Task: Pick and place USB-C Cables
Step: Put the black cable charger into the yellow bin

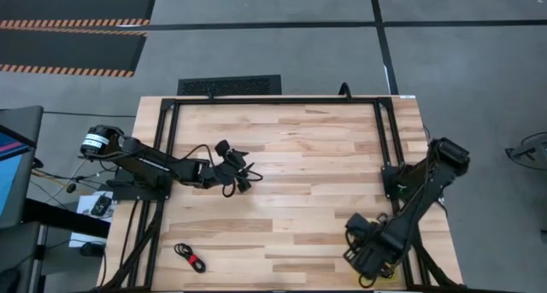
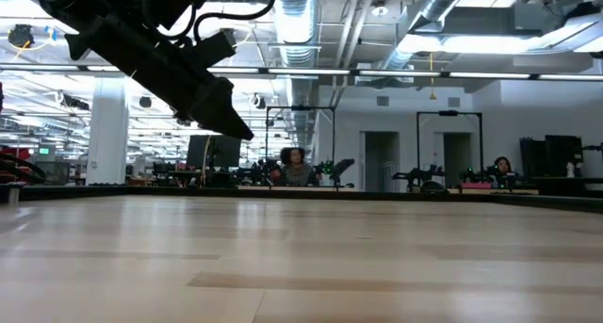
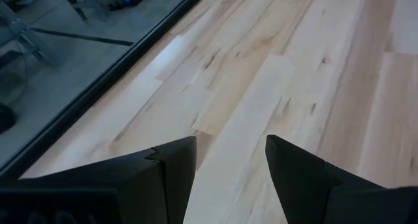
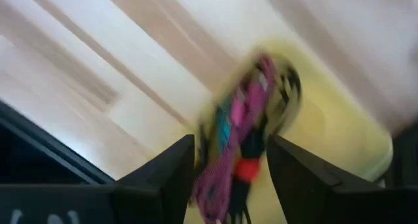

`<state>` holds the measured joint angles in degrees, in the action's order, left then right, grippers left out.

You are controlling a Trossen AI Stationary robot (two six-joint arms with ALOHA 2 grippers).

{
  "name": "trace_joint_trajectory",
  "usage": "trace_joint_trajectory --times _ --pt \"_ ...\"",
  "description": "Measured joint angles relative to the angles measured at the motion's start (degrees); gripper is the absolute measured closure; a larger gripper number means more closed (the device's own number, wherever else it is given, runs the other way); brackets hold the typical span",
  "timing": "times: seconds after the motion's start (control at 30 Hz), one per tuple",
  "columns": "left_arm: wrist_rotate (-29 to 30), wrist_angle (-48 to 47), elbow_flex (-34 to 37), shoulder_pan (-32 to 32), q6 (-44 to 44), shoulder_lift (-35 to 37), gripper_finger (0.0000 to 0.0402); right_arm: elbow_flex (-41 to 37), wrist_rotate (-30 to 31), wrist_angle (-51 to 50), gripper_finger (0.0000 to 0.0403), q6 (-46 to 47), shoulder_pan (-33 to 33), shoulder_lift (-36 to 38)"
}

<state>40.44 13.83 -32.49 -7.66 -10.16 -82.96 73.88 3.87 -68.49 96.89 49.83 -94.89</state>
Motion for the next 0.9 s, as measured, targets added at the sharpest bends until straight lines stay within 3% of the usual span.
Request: trace_joint_trajectory --times 0.3,0.47,0.67,0.73,0.9 --pt "0.9 0.0 0.0 -2.6 0.1 0.2 0.0226 2.1 16.8 6.0 0.0200 -26.5 -10.1 0.0" --pt "3.0 -3.4 0.0 -7.8 -0.9 5.2 0.0226 1.6 17.4 23.1 0.0197 -49.8 -18.7 -1.8" --pt "4.9 -16.8 0.0 -16.2 -8.8 15.7 0.0226 1.6 14.3 43.9 0.0193 -73.0 -25.9 -7.4" --pt "1.0 -22.4 0.0 -19.1 -11.6 19.1 0.0226 1.6 12.2 50.7 0.0194 -78.4 -27.7 -9.7" --pt "-19.7 -36.8 0.0 -24.6 -25.5 24.3 0.0226 3.3 3.7 68.1 0.0194 -87.4 -31.2 -16.5"
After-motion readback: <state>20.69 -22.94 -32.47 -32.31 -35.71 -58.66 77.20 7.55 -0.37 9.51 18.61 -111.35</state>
